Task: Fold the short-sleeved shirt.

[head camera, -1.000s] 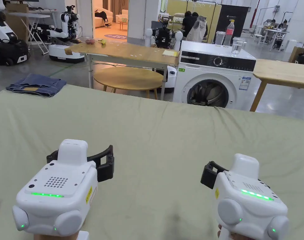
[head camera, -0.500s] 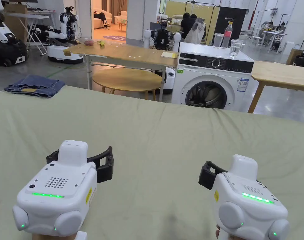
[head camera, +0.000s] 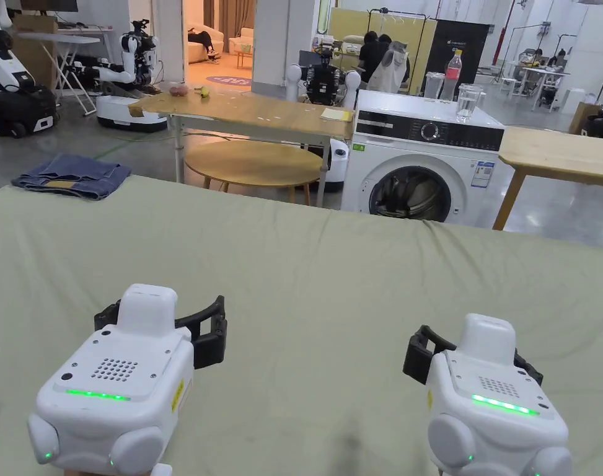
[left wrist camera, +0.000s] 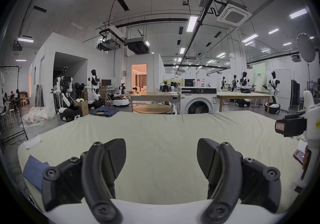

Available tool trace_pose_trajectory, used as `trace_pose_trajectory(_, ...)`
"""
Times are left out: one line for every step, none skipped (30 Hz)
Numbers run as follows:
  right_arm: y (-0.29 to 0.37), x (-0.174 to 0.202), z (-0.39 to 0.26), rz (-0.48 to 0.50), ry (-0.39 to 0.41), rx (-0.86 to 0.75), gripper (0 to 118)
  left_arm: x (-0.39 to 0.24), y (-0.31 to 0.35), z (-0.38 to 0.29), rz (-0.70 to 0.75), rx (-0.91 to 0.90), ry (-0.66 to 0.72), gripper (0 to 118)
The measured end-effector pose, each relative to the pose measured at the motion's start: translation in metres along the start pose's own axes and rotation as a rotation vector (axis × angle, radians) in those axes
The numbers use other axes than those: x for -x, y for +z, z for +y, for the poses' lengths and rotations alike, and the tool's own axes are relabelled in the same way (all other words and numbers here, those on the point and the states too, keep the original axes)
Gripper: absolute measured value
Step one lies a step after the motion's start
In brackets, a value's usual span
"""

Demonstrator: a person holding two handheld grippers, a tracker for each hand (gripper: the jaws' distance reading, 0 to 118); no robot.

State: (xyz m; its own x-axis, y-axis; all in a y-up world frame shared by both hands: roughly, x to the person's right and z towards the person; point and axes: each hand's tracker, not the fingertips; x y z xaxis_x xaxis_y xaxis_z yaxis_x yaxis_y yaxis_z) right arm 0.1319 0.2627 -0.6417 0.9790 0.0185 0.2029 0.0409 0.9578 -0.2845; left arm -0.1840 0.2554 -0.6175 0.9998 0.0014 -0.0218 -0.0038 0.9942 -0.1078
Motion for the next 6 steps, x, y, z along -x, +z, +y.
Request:
trace_pose_trajectory(0.001,-0.001,-0.001,0.003,0.0,-0.007,87,0.0,0.0,0.0,-0.002,0.0,0.003,85)
trace_pose_trajectory(0.002,-0.001,-0.001,0.002,-0.002,-0.013,87,0.001,0.0,-0.001,-0.004,0.001,0.006,86)
trace_pose_trajectory(0.003,-0.002,0.0,0.002,-0.008,-0.014,87,0.001,0.0,-0.001,-0.005,0.002,0.012,85)
trace_pose_trajectory(0.003,-0.005,0.0,0.032,-0.036,-0.022,87,0.001,0.0,-0.001,-0.006,0.004,0.016,85)
trace_pose_trajectory(0.003,-0.008,0.001,0.077,-0.07,-0.019,87,0.002,0.0,-0.001,-0.008,0.006,0.02,85)
trace_pose_trajectory(0.002,-0.011,0.004,0.089,-0.087,0.014,87,0.002,0.0,-0.001,-0.009,0.007,0.023,85)
